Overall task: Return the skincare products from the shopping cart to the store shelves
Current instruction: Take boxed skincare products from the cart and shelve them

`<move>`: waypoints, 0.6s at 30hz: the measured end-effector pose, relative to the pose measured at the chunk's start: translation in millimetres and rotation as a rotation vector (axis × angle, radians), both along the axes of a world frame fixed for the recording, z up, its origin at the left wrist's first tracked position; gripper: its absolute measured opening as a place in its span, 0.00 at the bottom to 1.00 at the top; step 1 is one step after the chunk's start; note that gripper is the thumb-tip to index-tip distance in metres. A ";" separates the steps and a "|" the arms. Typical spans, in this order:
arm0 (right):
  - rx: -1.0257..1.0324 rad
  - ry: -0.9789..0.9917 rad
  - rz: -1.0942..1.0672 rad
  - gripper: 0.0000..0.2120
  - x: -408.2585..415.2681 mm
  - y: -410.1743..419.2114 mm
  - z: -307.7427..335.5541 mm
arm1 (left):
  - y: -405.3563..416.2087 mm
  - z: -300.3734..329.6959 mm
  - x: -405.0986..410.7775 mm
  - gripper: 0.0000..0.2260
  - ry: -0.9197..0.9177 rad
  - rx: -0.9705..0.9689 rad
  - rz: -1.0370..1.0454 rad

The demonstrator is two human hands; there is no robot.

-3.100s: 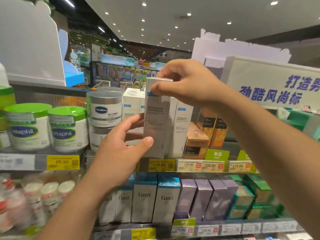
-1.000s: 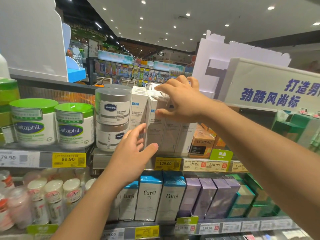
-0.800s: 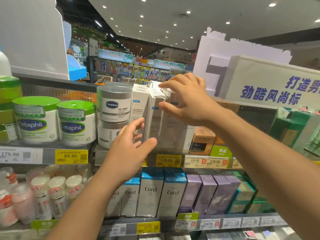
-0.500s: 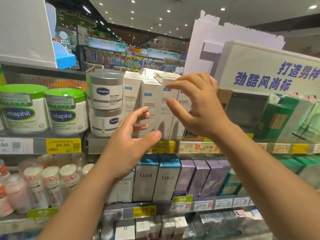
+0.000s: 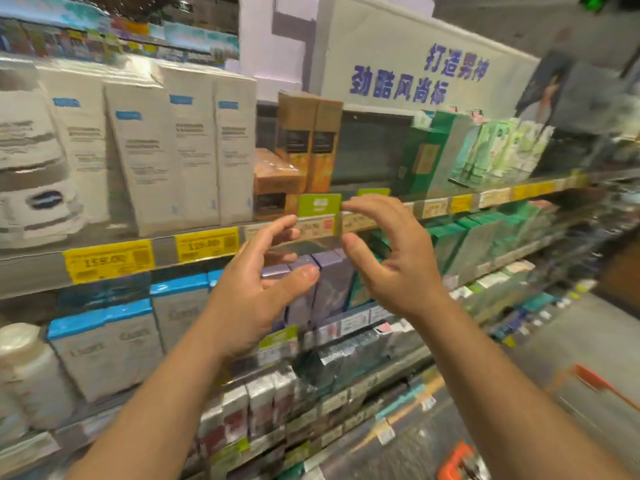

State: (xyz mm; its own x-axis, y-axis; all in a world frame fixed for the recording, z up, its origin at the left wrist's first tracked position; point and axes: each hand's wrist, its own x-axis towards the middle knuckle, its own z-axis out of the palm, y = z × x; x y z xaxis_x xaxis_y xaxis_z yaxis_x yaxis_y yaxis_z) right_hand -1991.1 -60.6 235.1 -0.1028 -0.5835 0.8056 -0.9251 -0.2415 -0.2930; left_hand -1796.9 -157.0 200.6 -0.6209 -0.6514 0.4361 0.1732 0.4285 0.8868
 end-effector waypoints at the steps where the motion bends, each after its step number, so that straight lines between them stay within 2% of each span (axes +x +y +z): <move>1: 0.016 -0.039 -0.029 0.16 -6.1 12.6 -5.7 | 3.5 -3.4 -10.8 0.36 -0.010 0.010 -0.030; 11: 0.238 -0.393 -0.377 0.17 -49.4 147.6 -61.7 | 63.1 -42.4 -115.5 0.36 -0.115 0.153 -0.398; 18: 0.232 -0.607 -0.568 0.18 -82.7 229.3 -101.7 | 121.5 -64.1 -190.5 0.28 -0.200 0.209 -0.552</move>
